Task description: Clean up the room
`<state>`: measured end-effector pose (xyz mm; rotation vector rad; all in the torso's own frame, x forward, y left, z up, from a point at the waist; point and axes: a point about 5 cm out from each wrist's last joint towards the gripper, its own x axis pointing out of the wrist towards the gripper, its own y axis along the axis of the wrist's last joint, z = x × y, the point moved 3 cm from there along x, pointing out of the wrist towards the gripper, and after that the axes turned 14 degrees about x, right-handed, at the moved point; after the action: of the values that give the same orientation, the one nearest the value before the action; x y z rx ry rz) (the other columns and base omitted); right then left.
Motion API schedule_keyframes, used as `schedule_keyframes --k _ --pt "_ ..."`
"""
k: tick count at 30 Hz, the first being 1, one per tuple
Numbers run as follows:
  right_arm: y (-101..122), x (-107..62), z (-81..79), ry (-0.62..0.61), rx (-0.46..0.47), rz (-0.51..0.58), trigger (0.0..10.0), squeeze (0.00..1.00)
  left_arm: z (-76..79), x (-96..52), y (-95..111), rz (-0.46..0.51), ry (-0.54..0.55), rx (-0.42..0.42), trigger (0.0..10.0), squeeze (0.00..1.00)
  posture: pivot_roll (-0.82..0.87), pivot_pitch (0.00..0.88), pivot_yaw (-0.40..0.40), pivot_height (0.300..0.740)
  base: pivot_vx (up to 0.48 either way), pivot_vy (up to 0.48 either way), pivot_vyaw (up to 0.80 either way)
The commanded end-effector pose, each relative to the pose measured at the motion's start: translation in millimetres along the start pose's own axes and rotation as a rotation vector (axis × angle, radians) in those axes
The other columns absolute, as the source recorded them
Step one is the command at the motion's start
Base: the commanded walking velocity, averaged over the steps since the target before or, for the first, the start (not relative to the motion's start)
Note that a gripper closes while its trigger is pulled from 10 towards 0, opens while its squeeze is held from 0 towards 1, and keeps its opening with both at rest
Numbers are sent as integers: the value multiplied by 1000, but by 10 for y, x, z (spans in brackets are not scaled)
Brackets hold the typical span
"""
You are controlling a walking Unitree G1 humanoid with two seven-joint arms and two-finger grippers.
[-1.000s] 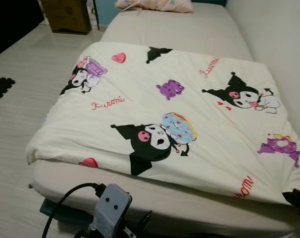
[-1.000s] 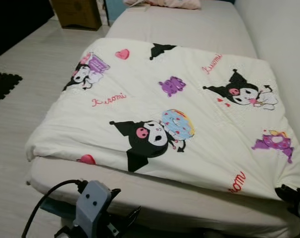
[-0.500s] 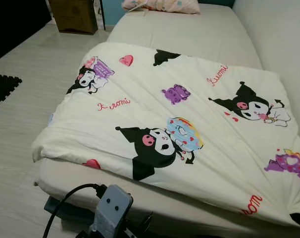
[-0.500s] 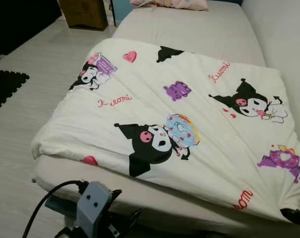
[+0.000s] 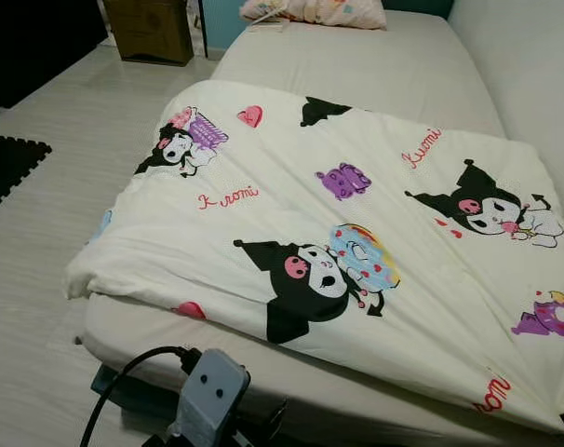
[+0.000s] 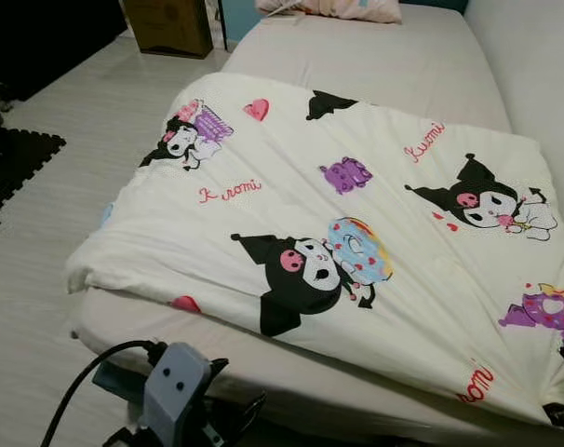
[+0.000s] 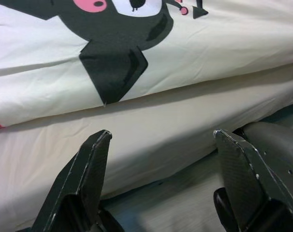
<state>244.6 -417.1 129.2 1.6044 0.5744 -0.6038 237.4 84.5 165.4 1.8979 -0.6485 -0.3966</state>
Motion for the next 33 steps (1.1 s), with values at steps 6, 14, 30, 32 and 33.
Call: schedule_keyframes --k 6,14,30,32,33 --pt "-584 -203 378 -163 25 -268 0 0 81 -43 -28 -21 -38 -6 10000 0 137 481 -20 547 0 0 0" --pt "-698 -238 367 -115 -29 -355 0 0 85 -42 -30 -22 -42 -6 10000 0 136 480 -19 547 0 0 0" --pt "-759 -256 397 -115 -110 -413 10000 608 83 -34 -37 -24 -39 -1 10000 0 135 476 -17 547 0 0 0" --pt "-748 -251 395 -114 -110 -410 10000 608 83 -32 -36 -24 -39 -1 10000 0 135 476 -17 547 0 0 0" --pt "-734 -246 394 -113 -112 -406 10000 1000 83 -32 -37 -25 -39 -1 10000 0 135 476 -18 547 0 0 0"
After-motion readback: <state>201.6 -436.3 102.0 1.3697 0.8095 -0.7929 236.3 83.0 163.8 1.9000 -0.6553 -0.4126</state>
